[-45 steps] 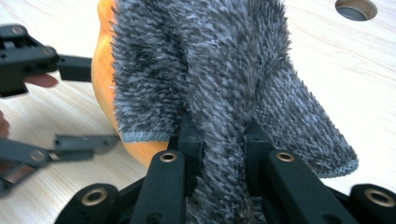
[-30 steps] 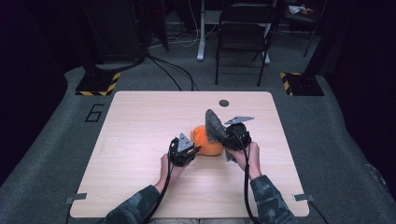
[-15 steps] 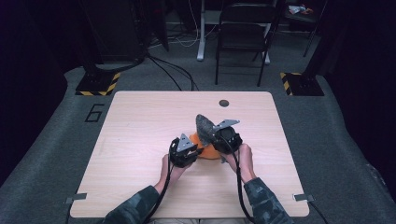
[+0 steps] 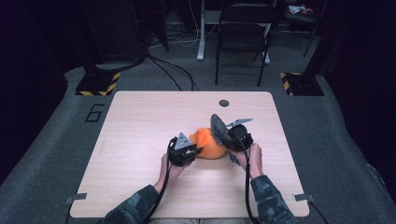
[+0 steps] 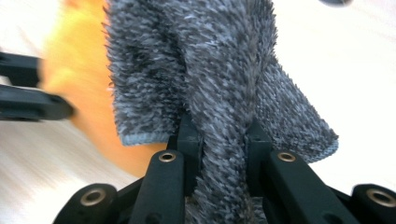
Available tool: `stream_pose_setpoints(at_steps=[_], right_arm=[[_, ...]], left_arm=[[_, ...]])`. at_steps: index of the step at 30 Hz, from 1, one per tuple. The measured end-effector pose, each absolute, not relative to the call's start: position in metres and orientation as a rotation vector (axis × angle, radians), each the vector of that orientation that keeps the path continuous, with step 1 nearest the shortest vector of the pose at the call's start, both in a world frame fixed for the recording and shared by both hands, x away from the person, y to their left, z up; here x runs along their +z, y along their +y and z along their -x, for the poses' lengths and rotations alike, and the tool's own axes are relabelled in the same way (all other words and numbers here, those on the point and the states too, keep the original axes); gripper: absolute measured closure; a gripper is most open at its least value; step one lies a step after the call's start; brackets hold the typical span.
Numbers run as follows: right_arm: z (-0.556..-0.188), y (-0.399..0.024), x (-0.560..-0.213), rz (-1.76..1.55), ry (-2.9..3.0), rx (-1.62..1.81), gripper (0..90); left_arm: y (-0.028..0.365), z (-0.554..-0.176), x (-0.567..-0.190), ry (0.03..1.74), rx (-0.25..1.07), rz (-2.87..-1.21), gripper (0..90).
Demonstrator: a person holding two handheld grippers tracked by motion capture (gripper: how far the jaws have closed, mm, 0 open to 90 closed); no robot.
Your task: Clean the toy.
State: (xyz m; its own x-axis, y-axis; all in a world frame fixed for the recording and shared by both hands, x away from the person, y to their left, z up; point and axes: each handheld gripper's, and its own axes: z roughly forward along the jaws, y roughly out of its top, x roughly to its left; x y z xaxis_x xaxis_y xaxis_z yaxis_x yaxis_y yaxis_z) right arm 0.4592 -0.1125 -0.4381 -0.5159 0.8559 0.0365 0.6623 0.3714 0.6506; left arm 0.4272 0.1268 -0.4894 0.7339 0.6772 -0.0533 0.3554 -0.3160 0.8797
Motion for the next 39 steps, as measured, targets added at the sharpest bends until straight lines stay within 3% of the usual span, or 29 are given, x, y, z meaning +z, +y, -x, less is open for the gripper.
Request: stream_pose_setpoints(at_steps=[16,24,31,38,39], right_arm=[[-0.480,-0.131,-0.486,-1.532,2.386,0.765,74.2],[-0.474,-0.136,-0.460,-1.498,2.338,0.807,74.4],[-0.448,-0.117,-0.405,-1.288,2.266,1.082,74.7],[-0.439,-0.077,-0.412,-1.163,2.340,1.022,74.7],[-0.442,-0.077,-0.418,-1.149,2.339,1.004,74.8]], left_arm=[[0.130,-0.428,-0.490,0.791,0.385,-1.927,75.2],[0.133,-0.430,-0.491,0.803,0.376,-1.924,75.2],[0.128,-0.427,-0.491,0.802,0.389,-1.911,75.1],[0.129,-0.428,-0.491,0.793,0.389,-1.923,73.6],[0.127,-0.427,-0.491,0.790,0.410,-1.922,66.9]])
